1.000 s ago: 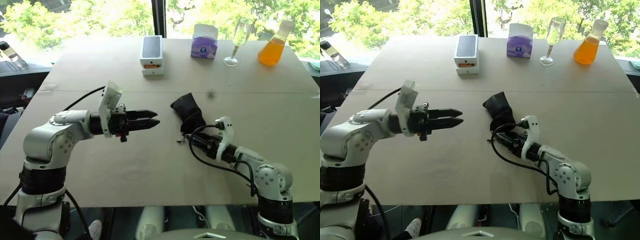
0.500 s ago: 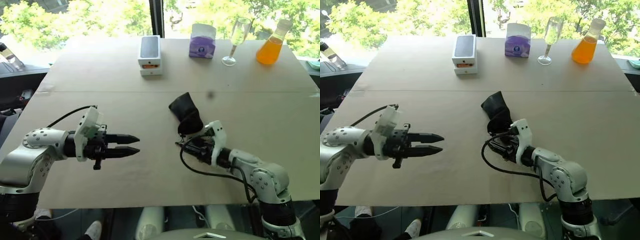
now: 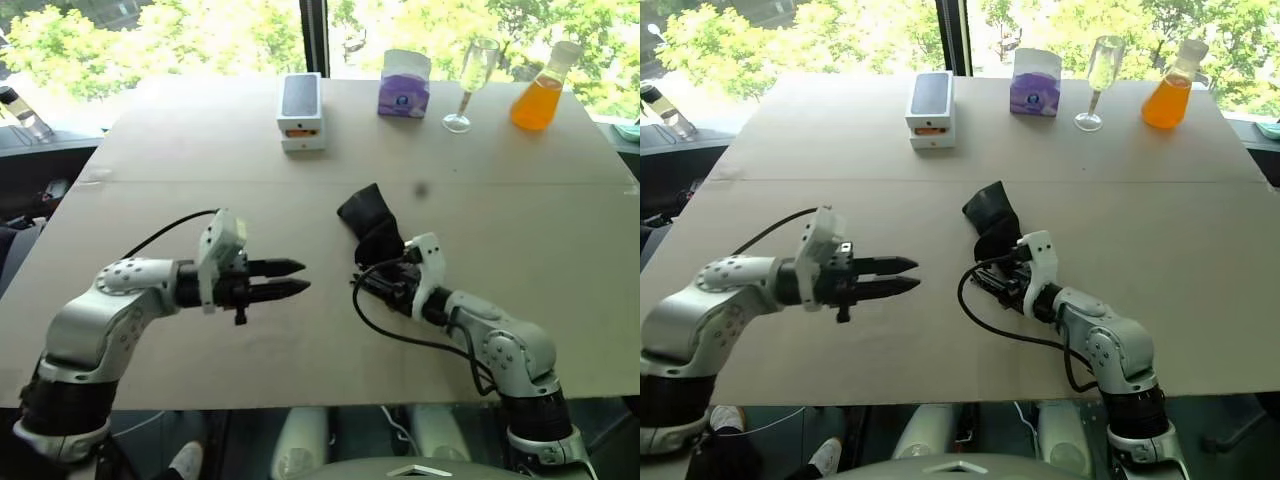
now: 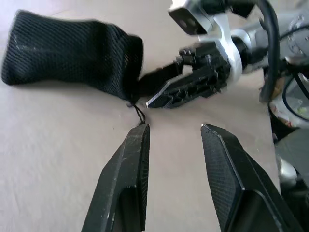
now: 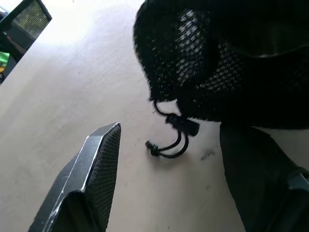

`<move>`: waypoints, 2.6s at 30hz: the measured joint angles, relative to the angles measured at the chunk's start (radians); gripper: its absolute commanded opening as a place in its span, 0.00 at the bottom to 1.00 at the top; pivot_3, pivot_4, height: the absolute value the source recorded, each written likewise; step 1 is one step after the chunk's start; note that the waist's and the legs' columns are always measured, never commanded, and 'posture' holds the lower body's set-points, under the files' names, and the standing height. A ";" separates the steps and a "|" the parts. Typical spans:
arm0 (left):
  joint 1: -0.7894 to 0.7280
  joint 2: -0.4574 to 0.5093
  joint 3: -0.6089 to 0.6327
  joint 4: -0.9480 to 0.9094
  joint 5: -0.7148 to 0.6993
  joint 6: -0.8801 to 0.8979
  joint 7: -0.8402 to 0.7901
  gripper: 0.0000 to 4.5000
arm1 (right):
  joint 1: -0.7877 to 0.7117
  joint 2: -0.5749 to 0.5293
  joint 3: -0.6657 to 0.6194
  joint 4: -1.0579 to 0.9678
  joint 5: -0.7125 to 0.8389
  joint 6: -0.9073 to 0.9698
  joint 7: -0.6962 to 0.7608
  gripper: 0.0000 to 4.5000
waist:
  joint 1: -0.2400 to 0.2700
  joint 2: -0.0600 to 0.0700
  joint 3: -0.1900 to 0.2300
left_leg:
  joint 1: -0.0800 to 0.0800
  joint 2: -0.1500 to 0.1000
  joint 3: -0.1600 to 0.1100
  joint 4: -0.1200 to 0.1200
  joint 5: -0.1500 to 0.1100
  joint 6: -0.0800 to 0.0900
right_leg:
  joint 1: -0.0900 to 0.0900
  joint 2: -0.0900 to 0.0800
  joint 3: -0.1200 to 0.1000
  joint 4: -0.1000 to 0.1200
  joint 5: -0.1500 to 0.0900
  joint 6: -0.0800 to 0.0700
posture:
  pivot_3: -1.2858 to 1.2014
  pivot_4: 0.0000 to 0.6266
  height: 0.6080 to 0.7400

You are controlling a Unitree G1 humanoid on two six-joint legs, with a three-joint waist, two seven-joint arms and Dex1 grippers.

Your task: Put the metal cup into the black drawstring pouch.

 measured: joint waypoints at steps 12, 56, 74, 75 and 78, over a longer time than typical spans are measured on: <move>-0.339 -0.200 -0.273 0.239 0.163 0.103 0.126 0.37 | 0.065 -0.031 -0.007 -0.093 -0.011 0.004 -0.043 0.72 | -0.017 -0.001 -0.001 | -0.002 -0.001 0.002 -0.004 -0.001 0.001 | -0.004 0.003 0.006 -0.002 0.000 0.000 | 0.52 0.24 0.98; -0.528 -0.428 -0.249 0.463 0.270 0.139 0.181 0.00 | 0.058 0.045 -0.085 -0.041 0.040 0.011 -0.104 0.00 | -0.016 -0.002 -0.001 | -0.002 0.000 0.002 -0.001 -0.001 0.001 | -0.004 0.003 0.008 0.001 0.000 0.000 | 0.52 0.24 0.98; -0.529 -0.462 -0.228 0.487 0.273 0.140 0.196 0.00 | 0.109 0.067 -0.084 -0.073 0.035 -0.022 -0.137 0.08 | -0.014 -0.002 -0.001 | -0.002 0.000 0.002 0.000 -0.001 0.001 | -0.004 0.003 0.008 0.001 0.000 0.000 | 0.52 0.24 0.98; -0.529 -0.462 -0.228 0.487 0.273 0.140 0.196 0.00 | 0.109 0.071 -0.086 -0.073 0.037 -0.022 -0.137 0.14 | -0.014 -0.002 -0.001 | -0.002 0.000 0.002 0.000 -0.001 0.001 | -0.004 0.003 0.008 0.001 0.000 0.000 | 0.52 0.24 0.98; -0.529 -0.463 -0.228 0.487 0.273 0.141 0.196 0.00 | 0.109 0.081 -0.086 -0.068 0.043 -0.034 -0.121 0.40 | -0.015 -0.002 -0.001 | -0.002 0.000 0.002 0.000 -0.001 0.001 | -0.004 0.003 0.008 0.001 0.000 0.000 | 0.52 0.24 0.98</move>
